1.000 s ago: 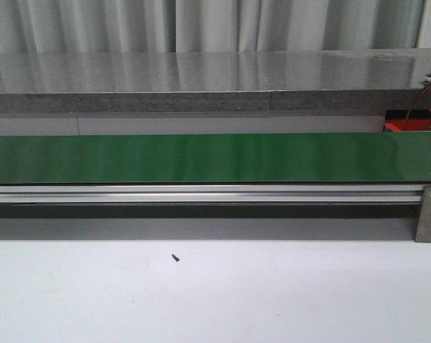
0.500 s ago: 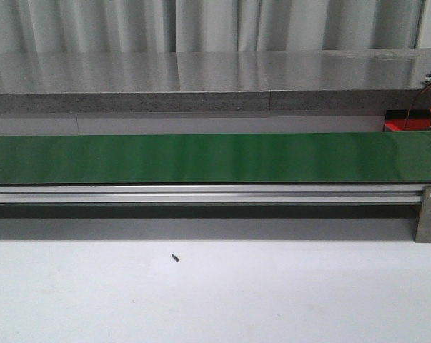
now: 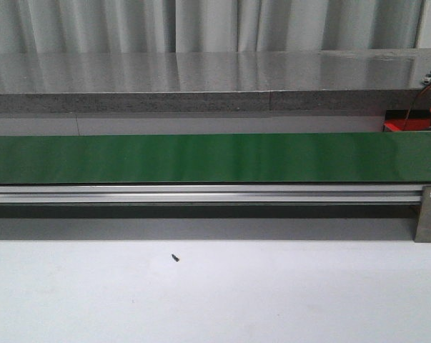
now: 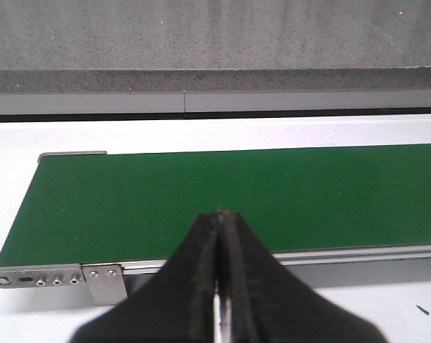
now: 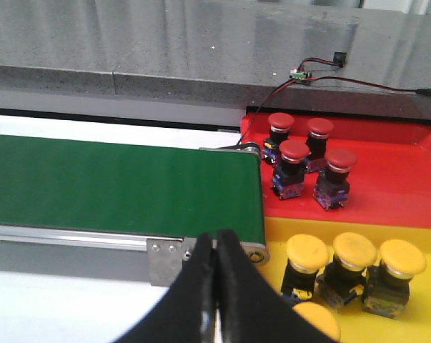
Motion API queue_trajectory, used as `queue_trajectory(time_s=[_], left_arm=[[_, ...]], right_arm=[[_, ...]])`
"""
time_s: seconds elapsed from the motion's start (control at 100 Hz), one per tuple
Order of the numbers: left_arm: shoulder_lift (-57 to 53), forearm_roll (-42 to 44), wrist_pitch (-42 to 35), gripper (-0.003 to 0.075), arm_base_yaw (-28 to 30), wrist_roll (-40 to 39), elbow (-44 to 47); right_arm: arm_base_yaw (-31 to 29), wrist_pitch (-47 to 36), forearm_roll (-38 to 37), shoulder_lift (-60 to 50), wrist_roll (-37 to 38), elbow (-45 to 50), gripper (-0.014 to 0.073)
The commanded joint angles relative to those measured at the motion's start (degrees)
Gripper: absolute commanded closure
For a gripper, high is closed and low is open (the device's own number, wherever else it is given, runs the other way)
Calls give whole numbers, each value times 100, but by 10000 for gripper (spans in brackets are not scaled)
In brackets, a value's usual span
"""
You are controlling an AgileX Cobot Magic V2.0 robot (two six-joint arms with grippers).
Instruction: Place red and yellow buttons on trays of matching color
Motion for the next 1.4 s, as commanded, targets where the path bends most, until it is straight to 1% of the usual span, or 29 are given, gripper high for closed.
queue_trajectory(time_s=[0.0,0.15,0.42,1.39], left_arm=[[21,-125,-355,740,-41,7,-144],[21,-125,-355,740,-41,7,-144],[21,-125,-355,740,-41,7,-139],[21,-125,-355,740,-41,7,-139]], right_arm=[[12,-703,-82,-307,47,328,662],[12,-878,-82,-915,47,957,662],[12,-1682,-114,-894,92,1627,662],[12,-1690,-139,-894,92,1628,662]])
